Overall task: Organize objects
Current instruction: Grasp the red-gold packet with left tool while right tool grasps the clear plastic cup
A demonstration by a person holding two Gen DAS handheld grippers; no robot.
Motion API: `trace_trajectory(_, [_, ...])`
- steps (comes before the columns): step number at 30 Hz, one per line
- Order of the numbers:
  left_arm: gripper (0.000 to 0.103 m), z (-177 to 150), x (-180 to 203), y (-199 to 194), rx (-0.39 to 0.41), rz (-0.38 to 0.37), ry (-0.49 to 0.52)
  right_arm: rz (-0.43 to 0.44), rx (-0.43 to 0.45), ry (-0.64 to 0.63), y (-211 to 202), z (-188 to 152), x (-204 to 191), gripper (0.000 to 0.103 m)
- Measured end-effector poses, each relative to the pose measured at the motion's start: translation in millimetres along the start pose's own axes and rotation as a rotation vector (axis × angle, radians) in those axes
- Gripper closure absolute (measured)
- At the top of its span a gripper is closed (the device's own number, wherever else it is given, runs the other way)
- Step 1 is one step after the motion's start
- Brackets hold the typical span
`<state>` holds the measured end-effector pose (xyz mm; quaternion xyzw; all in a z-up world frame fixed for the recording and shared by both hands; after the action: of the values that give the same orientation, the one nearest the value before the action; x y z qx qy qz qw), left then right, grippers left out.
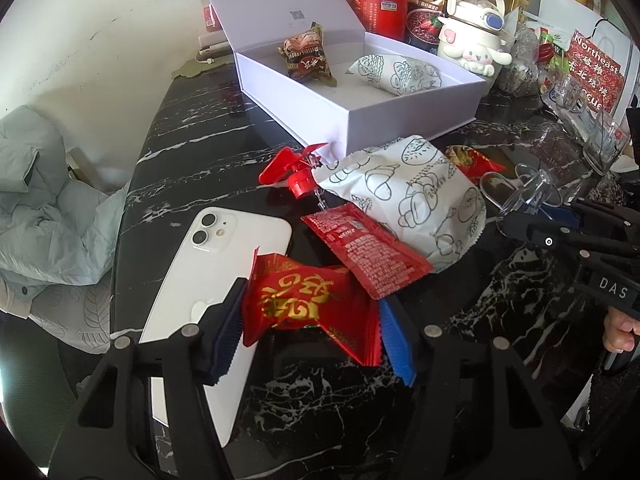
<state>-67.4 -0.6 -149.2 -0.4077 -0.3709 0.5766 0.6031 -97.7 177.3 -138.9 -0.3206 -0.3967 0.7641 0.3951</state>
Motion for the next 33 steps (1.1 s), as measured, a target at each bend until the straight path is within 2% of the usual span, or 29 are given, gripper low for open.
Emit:
trace_trajectory(12, [0.043,-16,3,-24,0.018,-0.037,0.001,0.005,0.001,-0.049,-17,-10,-20,0.075])
trace_trajectory(33, [0.043,-16,13,-71,0.077,-0.018,0.007,0.021,0.060,-0.082,-62,-24,-38,0.075])
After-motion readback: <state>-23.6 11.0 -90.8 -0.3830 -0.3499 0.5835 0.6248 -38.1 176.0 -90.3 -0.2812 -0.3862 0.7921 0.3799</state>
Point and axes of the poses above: each gripper's, at about its wrist camera, not at the fingertips, and y roughly the way its jaws point, x to its right, z to its top, the point moved 6 cm from there along y, roughly the way its jaws point, and after that the axes turned 13 degrees about -x, right-handed, at the moved point
